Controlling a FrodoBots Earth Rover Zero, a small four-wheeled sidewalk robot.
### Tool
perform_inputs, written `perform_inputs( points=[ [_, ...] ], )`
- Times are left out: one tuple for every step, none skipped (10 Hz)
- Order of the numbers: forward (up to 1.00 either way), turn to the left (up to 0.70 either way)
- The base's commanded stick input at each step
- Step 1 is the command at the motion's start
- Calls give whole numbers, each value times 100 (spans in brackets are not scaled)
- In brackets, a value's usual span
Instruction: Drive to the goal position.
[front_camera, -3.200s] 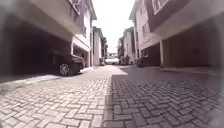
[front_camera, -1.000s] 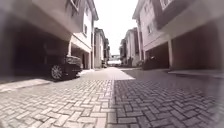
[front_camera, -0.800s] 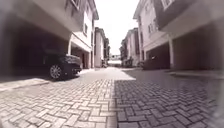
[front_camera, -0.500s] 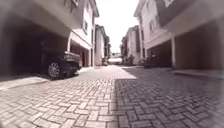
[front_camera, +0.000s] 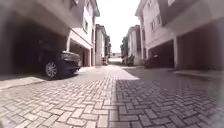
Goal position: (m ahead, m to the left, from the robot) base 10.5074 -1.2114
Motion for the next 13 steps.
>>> perform_inputs(
  points=[
    [50, 0],
    [50, 0],
    [50, 0],
    [50, 0],
    [50, 0],
    [50, 0],
    [50, 0],
    [50, 0],
    [50, 0],
    [50, 0],
    [50, 0],
    [50, 0],
    [50, 0]
  ],
)
